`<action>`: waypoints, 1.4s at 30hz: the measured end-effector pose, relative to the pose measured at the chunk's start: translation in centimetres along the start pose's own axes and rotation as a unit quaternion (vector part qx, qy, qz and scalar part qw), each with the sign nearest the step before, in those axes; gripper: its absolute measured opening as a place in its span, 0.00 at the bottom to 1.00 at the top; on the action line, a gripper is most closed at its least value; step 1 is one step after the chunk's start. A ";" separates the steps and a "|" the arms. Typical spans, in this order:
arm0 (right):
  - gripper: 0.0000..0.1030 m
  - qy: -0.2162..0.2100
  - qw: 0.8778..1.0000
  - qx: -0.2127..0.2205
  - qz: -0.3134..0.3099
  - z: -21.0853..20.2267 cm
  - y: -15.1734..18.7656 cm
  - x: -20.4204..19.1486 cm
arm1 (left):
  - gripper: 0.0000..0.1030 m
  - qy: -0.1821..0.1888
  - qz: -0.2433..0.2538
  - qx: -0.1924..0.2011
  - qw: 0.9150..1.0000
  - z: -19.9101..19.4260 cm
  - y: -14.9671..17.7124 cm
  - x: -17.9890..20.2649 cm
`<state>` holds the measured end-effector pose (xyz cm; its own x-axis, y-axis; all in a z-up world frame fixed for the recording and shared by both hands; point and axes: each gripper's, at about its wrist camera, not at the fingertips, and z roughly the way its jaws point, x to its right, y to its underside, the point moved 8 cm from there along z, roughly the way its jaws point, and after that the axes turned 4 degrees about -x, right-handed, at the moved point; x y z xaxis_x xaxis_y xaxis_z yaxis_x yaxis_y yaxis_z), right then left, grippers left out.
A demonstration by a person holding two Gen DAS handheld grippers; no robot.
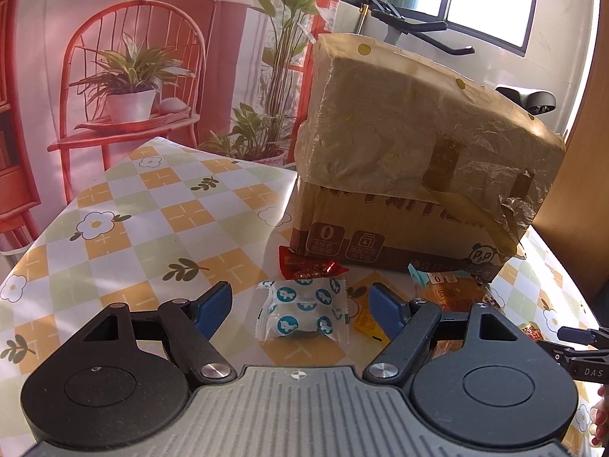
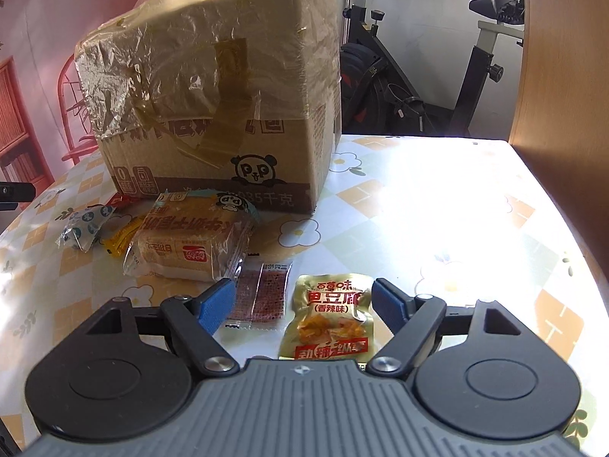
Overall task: Organize snacks
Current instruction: 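Lower both tools to the remaining small snacks in front of the box, then grasp the yellow spicy snack packet with the right tool while the left tool hovers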
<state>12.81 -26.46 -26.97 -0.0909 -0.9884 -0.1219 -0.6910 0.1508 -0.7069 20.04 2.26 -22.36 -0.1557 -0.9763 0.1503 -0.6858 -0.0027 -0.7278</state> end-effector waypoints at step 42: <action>0.41 0.007 0.997 0.053 -0.054 1.0 1.8 -1.6 | 0.76 0.001 -0.006 -0.038 0.999 1.2 3.8 0.3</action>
<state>12.41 -24.59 -28.73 -0.0303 -0.9990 -0.0323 -0.6171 0.0441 -0.7857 18.23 1.67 -25.89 -0.1486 -0.9757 0.1609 -0.7400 0.0018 -0.6726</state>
